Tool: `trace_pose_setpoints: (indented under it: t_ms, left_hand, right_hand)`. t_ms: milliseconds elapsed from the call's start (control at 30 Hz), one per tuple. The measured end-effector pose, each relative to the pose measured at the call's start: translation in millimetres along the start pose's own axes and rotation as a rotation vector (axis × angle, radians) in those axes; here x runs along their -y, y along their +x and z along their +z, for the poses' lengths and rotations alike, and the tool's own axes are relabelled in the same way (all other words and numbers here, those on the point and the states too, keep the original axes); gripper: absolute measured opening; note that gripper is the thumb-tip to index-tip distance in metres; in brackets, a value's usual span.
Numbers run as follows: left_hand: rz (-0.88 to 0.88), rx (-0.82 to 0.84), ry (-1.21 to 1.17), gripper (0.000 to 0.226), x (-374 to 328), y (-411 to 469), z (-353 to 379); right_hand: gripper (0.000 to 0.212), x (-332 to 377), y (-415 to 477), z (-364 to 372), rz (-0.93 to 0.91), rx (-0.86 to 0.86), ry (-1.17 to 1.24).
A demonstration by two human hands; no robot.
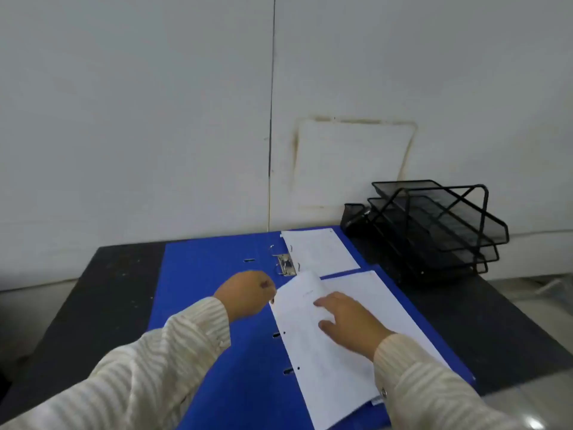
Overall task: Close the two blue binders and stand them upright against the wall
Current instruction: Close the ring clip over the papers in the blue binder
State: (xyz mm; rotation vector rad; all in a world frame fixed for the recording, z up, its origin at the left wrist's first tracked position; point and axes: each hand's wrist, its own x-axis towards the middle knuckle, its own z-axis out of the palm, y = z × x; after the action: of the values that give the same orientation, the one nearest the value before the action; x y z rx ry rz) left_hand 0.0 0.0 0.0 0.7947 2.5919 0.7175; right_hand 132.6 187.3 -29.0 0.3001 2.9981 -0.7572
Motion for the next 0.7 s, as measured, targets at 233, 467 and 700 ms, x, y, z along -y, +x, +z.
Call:
trace_pose_setpoints:
  t_ms: [233,467,700]
  left_hand:
    - [-0.244,0.364,-0.376,0.016,16.5,-13.1,77.0]
    - [-0.606,0.320,-0.748,0.038,-4.6,-13.6,126.5]
    - [-0.745,0.014,-0.899,0.033,-16.8,-9.2,151.7]
  right_hand:
    - [0.070,-49.3,-40.1,43.7,-0.006,0.330,-0.291]
    - [0.082,-78.0,-50.3,57.2,-0.192,0.407,-0.561]
    - [0.065,-95.2,-51.5,58.7,-0.286,0.069,-0.392]
